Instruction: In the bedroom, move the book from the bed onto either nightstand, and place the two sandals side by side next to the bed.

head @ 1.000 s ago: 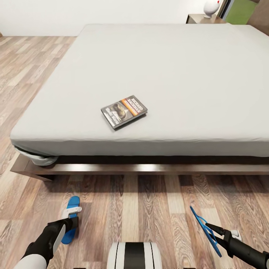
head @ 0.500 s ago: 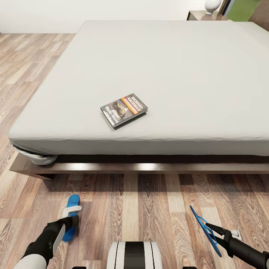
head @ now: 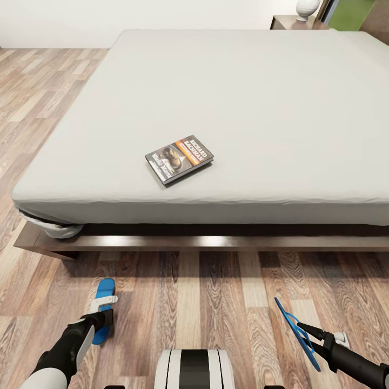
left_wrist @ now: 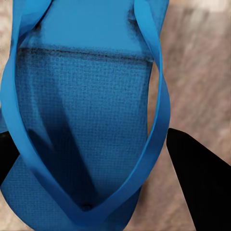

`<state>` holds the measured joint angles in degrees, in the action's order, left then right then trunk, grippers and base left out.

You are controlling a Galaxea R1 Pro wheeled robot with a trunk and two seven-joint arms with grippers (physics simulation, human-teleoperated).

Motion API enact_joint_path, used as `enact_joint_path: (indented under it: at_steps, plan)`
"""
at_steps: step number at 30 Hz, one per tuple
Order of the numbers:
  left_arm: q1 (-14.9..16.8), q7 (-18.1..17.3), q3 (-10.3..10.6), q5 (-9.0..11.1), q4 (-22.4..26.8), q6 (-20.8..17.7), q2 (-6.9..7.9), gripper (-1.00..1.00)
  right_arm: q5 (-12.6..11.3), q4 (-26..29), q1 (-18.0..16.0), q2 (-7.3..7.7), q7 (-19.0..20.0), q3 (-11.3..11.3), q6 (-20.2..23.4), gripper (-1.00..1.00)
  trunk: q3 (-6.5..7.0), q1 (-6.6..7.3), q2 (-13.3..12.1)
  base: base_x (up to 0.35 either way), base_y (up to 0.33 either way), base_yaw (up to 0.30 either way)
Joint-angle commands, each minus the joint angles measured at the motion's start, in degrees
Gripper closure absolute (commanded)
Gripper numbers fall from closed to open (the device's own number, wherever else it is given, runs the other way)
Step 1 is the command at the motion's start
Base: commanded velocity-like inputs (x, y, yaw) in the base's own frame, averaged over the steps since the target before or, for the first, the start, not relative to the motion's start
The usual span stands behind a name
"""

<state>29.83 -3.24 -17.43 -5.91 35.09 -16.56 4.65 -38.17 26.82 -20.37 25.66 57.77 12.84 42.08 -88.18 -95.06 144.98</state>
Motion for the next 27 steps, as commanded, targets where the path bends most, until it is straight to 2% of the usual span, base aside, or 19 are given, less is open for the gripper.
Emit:
enact_joint_path:
  at_steps: [1, 6, 11, 19, 27]
  plan:
    - [0.00, -0.37, -0.27, -0.60, 0.09, -0.26, -0.03, 1.00, -0.15, -0.02, -0.02, 0.00, -0.01, 0.11, 0.32, 1.00, -0.03, 0.01, 0.01, 0.000, 0.000, 0.000]
    - [-0.02, -0.41, -0.33, -0.63, 0.08, 0.43, 0.00, 1.00, -0.15, -0.04, -0.02, 0.00, -0.03, 0.11, 0.32, 1.00, -0.03, 0.01, 0.01, 0.000, 0.000, 0.000]
    - [-0.11, -0.40, -0.46, -0.49, -0.91, 4.48, 0.00, 1.00, -0.15, -0.02, -0.02, 0.00, -0.02, 0.10, 0.34, 1.00, -0.03, 0.01, 0.01, 0.000, 0.000, 0.000]
    - [-0.12, -0.37, -0.58, -0.51, -2.79, 4.92, 0.01, 1.00, -0.15, -0.03, -0.02, 0.00, -0.03, 0.10, 0.36, 1.00, -0.03, 0.01, 0.01, 0.000, 0.000, 0.000]
    - [-0.12, -0.37, -0.50, -0.51, -2.83, 4.87, 0.01, 1.00, -0.15, -0.02, -0.02, 0.00, -0.03, 0.09, 0.36, 1.00, -1.80, -0.20, 0.12, 0.000, 0.000, 0.000]
